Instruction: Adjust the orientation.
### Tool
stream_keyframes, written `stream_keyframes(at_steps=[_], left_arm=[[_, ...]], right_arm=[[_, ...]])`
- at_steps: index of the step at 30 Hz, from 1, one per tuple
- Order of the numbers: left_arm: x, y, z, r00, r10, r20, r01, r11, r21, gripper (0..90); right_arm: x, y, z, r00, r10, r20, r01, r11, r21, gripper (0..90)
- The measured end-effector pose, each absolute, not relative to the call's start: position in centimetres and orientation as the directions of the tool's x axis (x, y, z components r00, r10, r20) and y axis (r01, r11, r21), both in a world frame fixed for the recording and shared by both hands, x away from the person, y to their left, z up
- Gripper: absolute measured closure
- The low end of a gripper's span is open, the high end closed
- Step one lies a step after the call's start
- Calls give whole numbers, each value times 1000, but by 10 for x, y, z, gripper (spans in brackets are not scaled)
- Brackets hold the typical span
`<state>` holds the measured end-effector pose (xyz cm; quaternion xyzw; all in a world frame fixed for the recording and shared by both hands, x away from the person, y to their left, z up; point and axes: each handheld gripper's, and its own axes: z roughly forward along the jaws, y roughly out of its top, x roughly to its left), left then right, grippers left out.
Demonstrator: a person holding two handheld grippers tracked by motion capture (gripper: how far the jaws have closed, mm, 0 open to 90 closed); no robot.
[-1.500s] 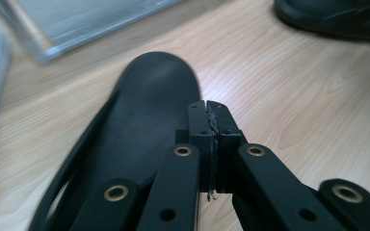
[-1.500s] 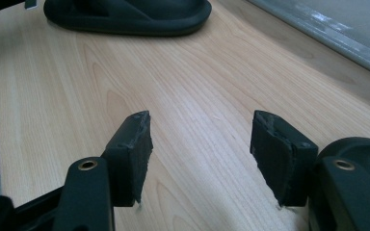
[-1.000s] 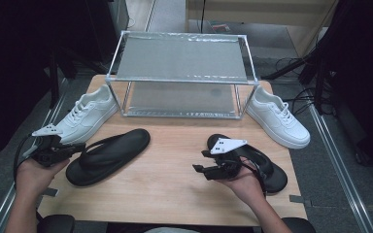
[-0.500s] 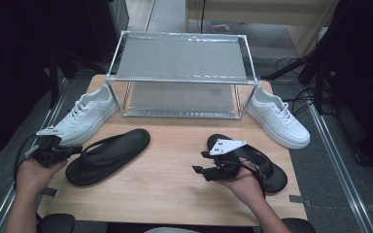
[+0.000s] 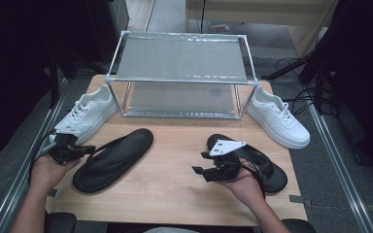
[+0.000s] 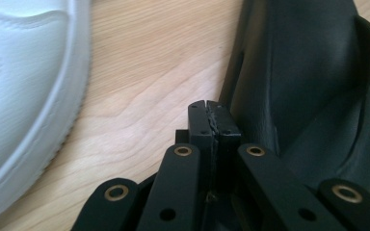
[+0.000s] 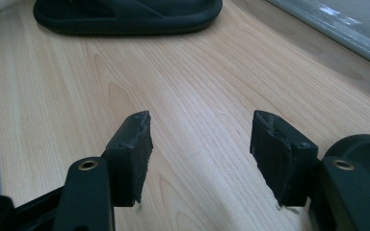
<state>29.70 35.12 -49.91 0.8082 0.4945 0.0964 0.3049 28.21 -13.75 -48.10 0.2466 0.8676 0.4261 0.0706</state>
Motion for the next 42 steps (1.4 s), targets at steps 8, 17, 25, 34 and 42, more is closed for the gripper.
stream_keyframes(at_steps=[8, 17, 25, 34, 42], left_arm=[[301, 354, -504, 497, 838, -224, 753, -289, 592, 900], [308, 331, -501, 549, 808, -211, 728, -339, 596, 900], [290, 341, -481, 522, 834, -180, 705, -303, 641, 900], [249, 351, -478, 512, 842, -172, 719, -310, 622, 900], [216, 360, -493, 491, 843, -218, 761, -294, 579, 900]], right_arm=[[281, -141, -480, -862, 499, 92, 375, 506, 776, 409], [281, -139, -481, -864, 496, 91, 375, 510, 774, 415], [288, -123, -484, -868, 477, 134, 379, 466, 800, 427], [290, -101, -482, -901, 424, 95, 325, 513, 795, 439], [294, -95, -479, -907, 413, 82, 307, 517, 799, 435]])
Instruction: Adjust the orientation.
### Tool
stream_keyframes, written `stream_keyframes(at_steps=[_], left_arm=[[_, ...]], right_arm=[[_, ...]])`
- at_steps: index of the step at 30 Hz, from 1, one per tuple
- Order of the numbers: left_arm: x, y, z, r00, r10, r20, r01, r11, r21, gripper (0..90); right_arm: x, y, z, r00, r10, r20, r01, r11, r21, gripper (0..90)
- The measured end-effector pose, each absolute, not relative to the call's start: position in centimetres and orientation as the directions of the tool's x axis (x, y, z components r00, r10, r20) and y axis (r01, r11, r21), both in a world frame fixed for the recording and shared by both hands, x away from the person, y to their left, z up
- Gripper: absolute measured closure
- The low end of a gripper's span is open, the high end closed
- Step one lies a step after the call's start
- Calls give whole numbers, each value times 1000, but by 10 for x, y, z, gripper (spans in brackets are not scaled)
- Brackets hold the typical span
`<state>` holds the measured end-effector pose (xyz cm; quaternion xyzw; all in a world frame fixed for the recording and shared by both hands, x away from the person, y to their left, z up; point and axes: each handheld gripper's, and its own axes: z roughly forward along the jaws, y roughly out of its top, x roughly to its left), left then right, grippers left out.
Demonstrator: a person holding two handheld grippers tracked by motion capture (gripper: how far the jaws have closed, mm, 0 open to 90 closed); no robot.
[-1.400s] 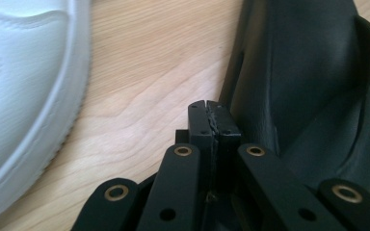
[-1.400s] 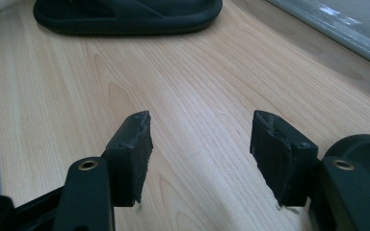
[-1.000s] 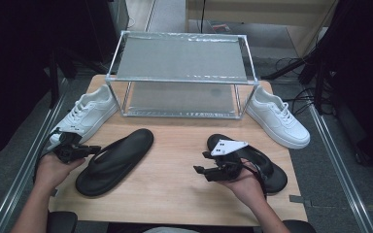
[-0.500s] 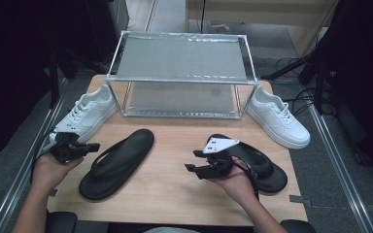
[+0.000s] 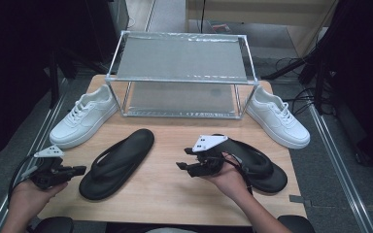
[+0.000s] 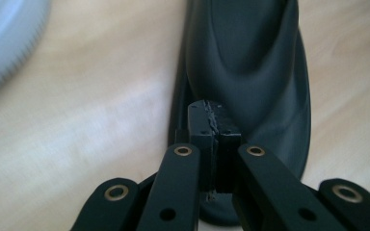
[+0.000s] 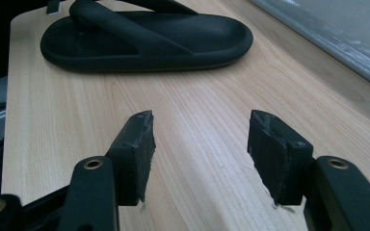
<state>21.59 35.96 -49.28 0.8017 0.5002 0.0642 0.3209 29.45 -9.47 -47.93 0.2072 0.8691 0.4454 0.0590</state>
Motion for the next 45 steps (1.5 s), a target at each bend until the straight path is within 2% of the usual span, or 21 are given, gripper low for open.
stream_keyframes(at_steps=[8, 11, 14, 21, 45], left_arm=[[224, 351, -515, 520, 825, -220, 785, -360, 504, 900], [229, 352, -516, 529, 817, -228, 775, -355, 523, 900], [231, 351, -518, 554, 809, -196, 745, -376, 551, 900], [245, 349, -521, 578, 786, -217, 727, -377, 573, 900], [310, 294, -517, 679, 702, -214, 676, -485, 554, 900]], right_arm=[[297, -100, -478, -897, 432, 91, 326, 509, 797, 437], [298, -103, -478, -894, 438, 92, 328, 502, 800, 438], [298, -105, -479, -892, 443, 93, 334, 503, 797, 439], [297, -104, -480, -890, 444, 98, 341, 509, 790, 441], [299, -107, -478, -882, 455, 121, 359, 484, 798, 455]])
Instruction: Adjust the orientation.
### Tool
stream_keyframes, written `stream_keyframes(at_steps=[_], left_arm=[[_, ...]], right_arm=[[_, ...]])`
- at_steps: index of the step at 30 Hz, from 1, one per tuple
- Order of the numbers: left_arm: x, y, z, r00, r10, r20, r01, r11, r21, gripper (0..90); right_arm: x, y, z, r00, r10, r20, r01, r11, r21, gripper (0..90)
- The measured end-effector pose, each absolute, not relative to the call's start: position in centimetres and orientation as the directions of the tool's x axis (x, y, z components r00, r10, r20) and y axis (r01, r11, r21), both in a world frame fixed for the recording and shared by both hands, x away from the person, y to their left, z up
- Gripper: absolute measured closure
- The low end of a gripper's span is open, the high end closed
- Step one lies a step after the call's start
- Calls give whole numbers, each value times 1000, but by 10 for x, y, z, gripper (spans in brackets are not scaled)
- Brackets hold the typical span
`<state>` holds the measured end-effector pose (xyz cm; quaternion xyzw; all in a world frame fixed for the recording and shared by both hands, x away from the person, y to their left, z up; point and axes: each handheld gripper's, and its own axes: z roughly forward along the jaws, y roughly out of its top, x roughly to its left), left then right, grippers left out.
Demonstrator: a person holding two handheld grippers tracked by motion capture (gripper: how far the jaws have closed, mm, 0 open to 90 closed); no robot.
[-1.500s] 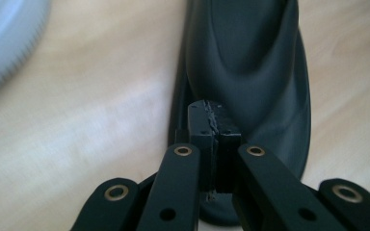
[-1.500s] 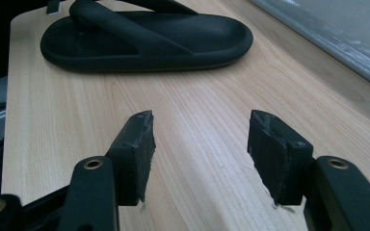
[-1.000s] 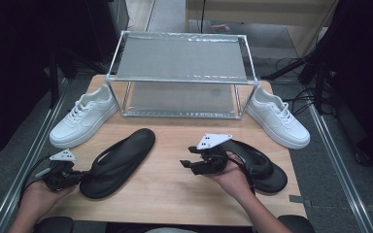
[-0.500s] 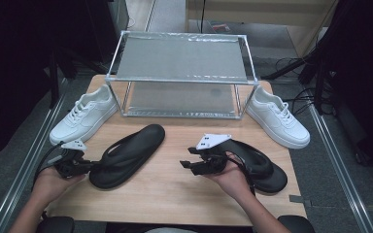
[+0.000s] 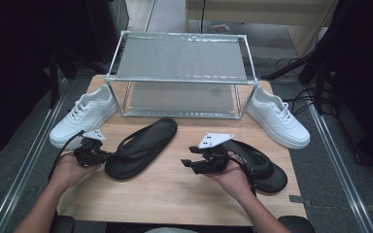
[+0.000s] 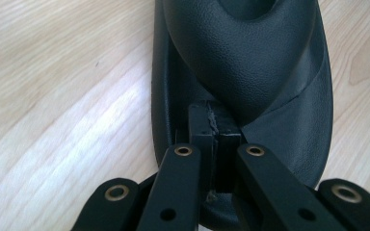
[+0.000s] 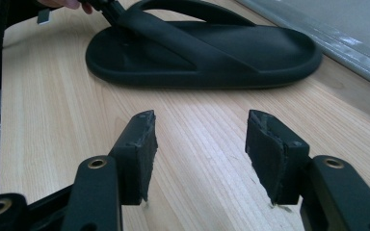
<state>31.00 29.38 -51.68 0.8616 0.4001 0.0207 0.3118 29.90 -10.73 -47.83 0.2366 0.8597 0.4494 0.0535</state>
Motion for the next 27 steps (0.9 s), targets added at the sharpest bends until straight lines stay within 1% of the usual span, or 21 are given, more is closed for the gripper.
stream_keyframes(at_steps=[4, 7, 11, 13, 14, 15, 19, 23, 25, 27], left_arm=[[309, 290, -516, 678, 710, -193, 671, -489, 558, 900], [304, 292, -513, 665, 725, -180, 676, -482, 558, 900], [297, 301, -504, 631, 744, -218, 693, -415, 590, 900], [294, 302, -500, 616, 755, -226, 697, -389, 603, 900], [292, 302, -498, 613, 757, -227, 698, -384, 605, 900], [290, 301, -497, 615, 756, -225, 694, -383, 610, 900], [283, 292, -493, 632, 743, -223, 680, -393, 618, 899], [280, 285, -492, 634, 740, -225, 675, -388, 628, 897], [280, 282, -493, 637, 735, -232, 674, -386, 629, 897], [280, 279, -495, 646, 729, -226, 669, -398, 628, 891]], right_arm=[[301, -106, -479, -880, 459, 124, 359, 470, 807, 458], [308, -103, -481, -869, 473, 142, 374, 443, 815, 479], [323, -95, -486, -863, 486, 139, 378, 437, 816, 547], [329, -92, -487, -862, 488, 138, 379, 440, 815, 597], [332, -91, -487, -861, 490, 135, 378, 439, 815, 619], [334, -89, -487, -859, 494, 134, 379, 438, 815, 664], [342, -84, -486, -856, 496, 145, 390, 435, 812, 743], [349, -79, -489, -851, 504, 149, 399, 435, 807, 840], [353, -75, -491, -849, 505, 157, 410, 440, 799, 865], [357, -70, -494, -847, 508, 157, 414, 445, 794, 864]])
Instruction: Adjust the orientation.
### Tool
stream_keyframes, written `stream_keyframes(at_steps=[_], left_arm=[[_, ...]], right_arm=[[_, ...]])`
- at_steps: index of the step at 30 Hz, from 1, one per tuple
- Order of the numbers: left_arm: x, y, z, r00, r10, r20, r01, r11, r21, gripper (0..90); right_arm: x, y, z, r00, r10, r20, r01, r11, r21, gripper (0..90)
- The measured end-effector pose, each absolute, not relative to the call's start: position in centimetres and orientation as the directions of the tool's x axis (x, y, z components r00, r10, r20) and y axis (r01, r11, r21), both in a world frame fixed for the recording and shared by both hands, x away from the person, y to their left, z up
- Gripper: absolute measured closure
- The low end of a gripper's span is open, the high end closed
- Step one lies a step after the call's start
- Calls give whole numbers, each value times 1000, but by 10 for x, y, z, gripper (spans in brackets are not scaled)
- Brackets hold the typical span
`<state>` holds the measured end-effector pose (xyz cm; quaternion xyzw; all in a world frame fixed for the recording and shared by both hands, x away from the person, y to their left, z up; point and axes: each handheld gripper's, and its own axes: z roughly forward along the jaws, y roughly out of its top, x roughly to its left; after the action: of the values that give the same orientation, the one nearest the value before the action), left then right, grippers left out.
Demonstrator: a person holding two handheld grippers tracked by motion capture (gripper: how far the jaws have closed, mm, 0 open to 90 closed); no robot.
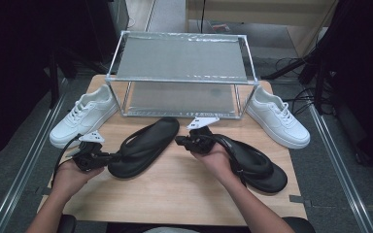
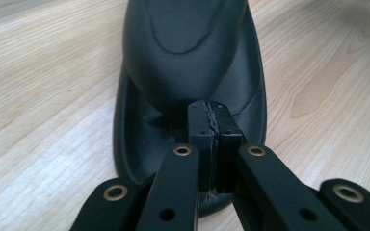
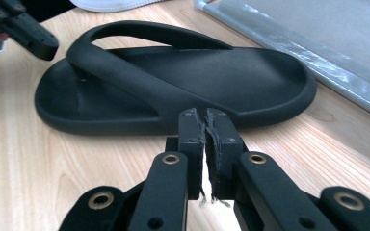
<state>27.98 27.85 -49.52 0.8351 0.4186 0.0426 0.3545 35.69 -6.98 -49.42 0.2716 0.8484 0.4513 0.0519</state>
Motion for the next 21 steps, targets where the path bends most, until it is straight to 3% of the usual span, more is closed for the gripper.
stream_keyframes(at_steps=[4, 21], left_arm=[[281, 274, -501, 660, 725, -198, 659, -432, 616, 897], [284, 265, -506, 683, 700, -209, 651, -453, 610, 886]], right_arm=[[367, -59, -502, -843, 516, 152, 424, 463, 778, 900], [392, -27, -512, -822, 535, 196, 467, 434, 771, 900]])
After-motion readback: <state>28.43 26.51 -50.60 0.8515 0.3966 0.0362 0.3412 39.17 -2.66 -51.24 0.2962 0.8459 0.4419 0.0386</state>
